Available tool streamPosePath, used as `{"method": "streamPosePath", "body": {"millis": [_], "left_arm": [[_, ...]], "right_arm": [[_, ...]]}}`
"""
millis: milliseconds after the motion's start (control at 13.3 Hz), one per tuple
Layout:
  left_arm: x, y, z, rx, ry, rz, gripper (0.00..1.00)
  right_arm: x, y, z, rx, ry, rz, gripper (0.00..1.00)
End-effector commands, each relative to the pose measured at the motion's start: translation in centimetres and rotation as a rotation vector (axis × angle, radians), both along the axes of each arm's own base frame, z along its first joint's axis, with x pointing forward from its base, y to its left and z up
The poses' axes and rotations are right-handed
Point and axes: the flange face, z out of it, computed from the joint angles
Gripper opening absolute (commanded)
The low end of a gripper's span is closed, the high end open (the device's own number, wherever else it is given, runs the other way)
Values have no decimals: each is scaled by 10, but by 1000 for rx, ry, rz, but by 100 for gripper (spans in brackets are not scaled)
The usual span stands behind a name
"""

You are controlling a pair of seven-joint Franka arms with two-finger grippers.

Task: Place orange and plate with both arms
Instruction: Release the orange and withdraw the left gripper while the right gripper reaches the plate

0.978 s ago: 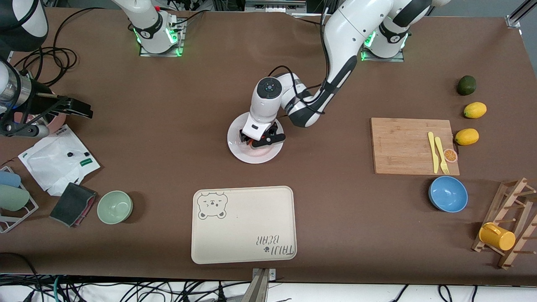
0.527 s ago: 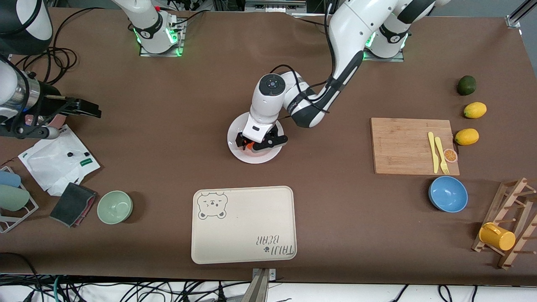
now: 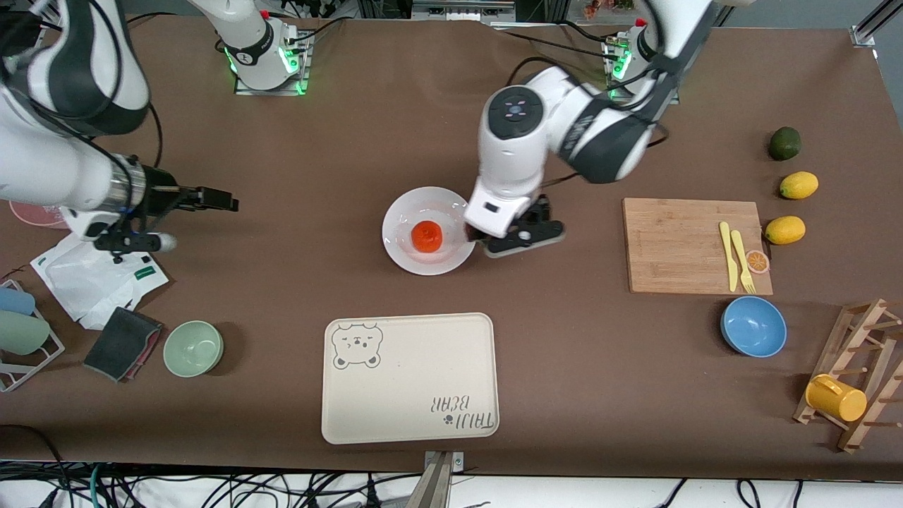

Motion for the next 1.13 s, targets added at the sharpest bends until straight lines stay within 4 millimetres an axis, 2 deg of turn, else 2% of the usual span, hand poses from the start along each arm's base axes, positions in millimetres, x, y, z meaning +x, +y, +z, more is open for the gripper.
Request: {"method": "streamPosePath", "body": {"millis": [0,151,301,452,527,602,828,1054], "left_arm": [[26,70,30,15,-5,-51,100],[44,113,43,17,-16,-68,100],[56,151,57,19,-29,-91,100],[58,182,70,37,-17,-91,100],[58,196,69,52,20,-123,100],[56,204,71,62,41,-164,100],[53,229,75,77,86,-185,100],[53,259,79,-8,135,-226,100]], "right_arm": [[-25,26,-26,25,-24,38,100],[-38,37,-61,49,-37,32,100],[-52,61,-93,86,-73,2,100],[-59,86,-119,130,-70,-23,100],[-59,98,-133,150,-61,-36,100],[-58,105,-146,178,-56,-72,100],[-66,147,-183,241,-51,-126,100],[-72,170,-218,258,-45,-154,100]]}}
